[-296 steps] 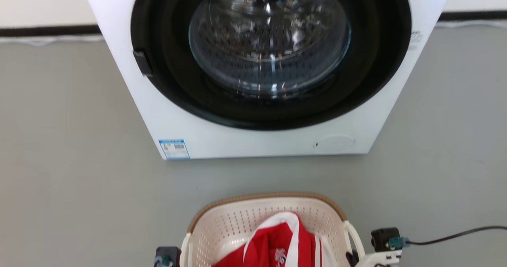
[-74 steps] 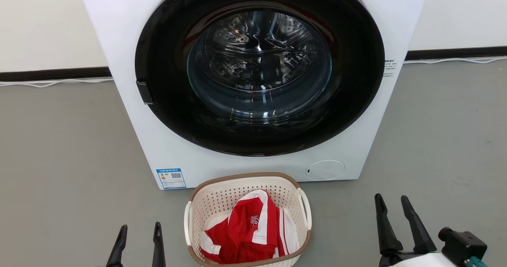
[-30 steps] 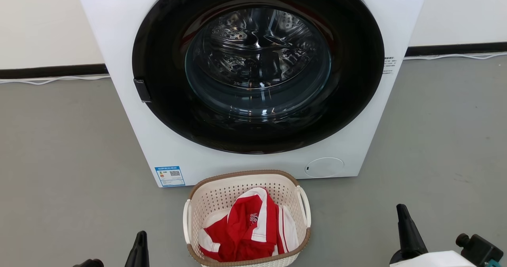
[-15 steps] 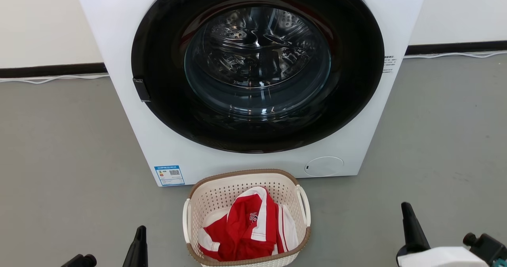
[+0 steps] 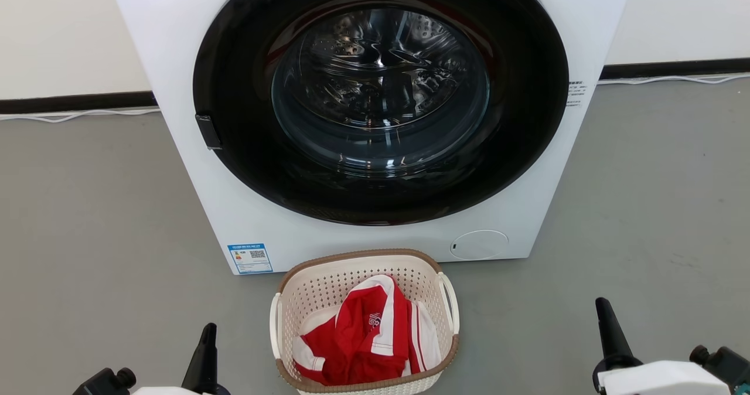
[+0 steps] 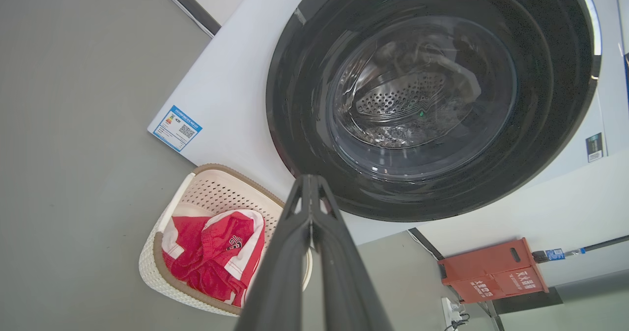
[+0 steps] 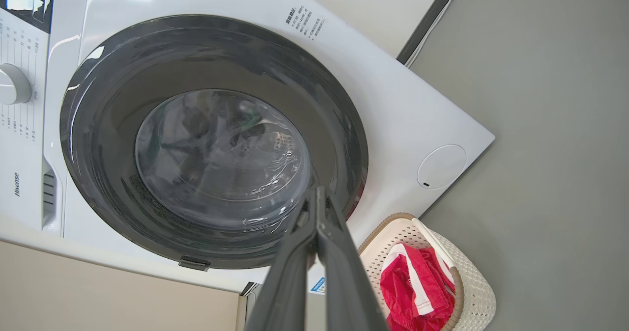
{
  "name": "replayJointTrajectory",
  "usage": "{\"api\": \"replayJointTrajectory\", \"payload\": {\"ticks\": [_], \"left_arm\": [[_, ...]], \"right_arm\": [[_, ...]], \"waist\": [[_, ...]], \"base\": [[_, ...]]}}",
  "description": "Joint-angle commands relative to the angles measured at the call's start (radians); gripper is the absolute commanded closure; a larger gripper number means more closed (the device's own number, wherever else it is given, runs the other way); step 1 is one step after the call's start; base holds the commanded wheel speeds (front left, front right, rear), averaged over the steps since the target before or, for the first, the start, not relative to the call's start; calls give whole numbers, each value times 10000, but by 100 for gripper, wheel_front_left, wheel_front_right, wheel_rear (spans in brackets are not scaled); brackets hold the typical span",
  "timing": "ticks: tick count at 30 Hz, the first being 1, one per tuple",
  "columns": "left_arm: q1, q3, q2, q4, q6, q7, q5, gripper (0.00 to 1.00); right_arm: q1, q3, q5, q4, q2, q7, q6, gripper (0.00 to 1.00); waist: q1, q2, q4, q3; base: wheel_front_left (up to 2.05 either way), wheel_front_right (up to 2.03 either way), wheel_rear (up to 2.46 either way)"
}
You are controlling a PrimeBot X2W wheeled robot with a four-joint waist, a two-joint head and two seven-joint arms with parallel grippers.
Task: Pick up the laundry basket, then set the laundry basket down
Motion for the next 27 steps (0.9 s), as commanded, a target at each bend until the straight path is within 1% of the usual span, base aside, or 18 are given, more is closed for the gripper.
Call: {"api": "replayJointTrajectory", "payload": {"ticks": [1,2,27], "left_arm": [[-564,244,111,-175,-136,51,-299,100],[-619,271,111,-138,-174,107,-535,100],[-1315,631,94,328,-645,834,-3456,100]], "right_arm": [[-617,37,243,-246,-109,84,40,100],[-644,15,440,-245,-110,143,41,100],[-986,-274,2887,-228,-113,881,56,100]], "waist": [[-1,-1,0,2],[-1,-1,-1,8],[-1,-1,-18,76]], "base": [[0,0,0],[0,0,0],[0,0,0]]}}
